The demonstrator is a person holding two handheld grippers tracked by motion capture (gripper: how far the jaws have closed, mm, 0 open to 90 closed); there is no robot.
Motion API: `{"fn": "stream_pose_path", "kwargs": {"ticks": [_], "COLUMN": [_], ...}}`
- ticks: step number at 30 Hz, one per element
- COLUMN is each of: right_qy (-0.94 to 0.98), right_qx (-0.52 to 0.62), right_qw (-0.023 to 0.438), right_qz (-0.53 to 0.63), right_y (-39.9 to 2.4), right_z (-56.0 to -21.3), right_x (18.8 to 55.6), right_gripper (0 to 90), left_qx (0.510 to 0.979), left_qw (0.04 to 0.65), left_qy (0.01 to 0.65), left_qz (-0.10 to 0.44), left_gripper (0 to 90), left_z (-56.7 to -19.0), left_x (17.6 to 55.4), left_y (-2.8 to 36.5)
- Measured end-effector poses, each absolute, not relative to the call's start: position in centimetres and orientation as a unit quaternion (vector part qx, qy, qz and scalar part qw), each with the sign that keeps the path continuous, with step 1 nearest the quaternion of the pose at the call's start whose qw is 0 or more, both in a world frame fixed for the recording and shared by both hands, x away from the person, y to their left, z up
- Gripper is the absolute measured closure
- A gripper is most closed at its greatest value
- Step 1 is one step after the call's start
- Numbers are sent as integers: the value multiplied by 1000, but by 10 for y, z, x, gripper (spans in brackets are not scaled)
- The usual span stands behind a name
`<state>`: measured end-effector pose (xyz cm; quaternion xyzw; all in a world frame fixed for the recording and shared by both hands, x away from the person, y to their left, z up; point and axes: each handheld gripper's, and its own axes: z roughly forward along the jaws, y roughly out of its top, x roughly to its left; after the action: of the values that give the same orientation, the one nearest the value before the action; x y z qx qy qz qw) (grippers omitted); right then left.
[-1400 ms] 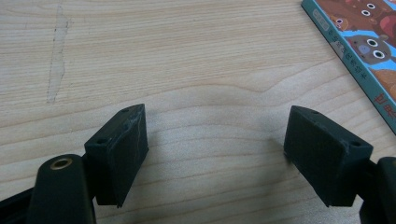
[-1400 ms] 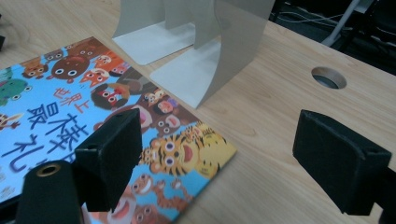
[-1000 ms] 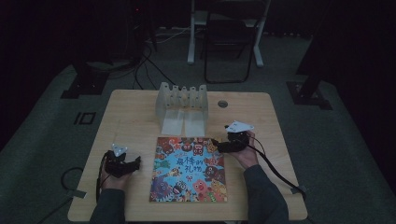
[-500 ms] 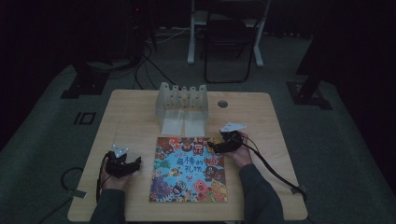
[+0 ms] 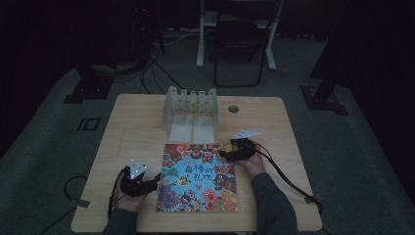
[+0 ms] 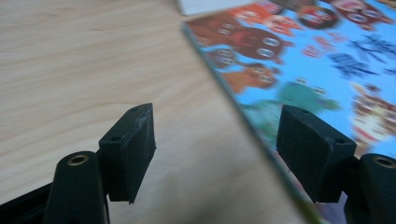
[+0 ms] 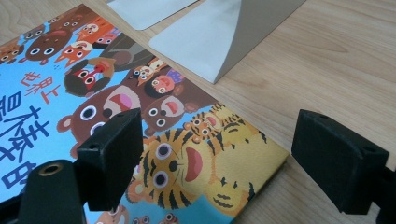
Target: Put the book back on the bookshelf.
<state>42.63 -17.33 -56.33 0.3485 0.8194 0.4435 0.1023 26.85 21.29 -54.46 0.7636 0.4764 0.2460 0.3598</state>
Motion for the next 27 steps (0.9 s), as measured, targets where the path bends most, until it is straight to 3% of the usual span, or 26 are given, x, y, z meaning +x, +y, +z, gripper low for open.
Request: {"fn": "stream_pose_path", "kwargs": {"ticks": [11,26,27], "right_qy": [818,790,788], "right_qx": [353,369,367], "right_qw": [86,62,62], "right_qz": [445,487,490], "right_y": [-174,-183,-183], "right_z": [-565,-557,-555], "right_x": [428,425,425], "right_gripper": [162,192,226], "left_qx": [790,794,796], "left_qw": [338,371,381], "left_qy": [461,432,422], "left_qz": [221,211,209], "left_gripper": [291,286,282], "left_z": [-554,-549,-545], "left_x": [260,253,248], "left_y": [195,185,181]}}
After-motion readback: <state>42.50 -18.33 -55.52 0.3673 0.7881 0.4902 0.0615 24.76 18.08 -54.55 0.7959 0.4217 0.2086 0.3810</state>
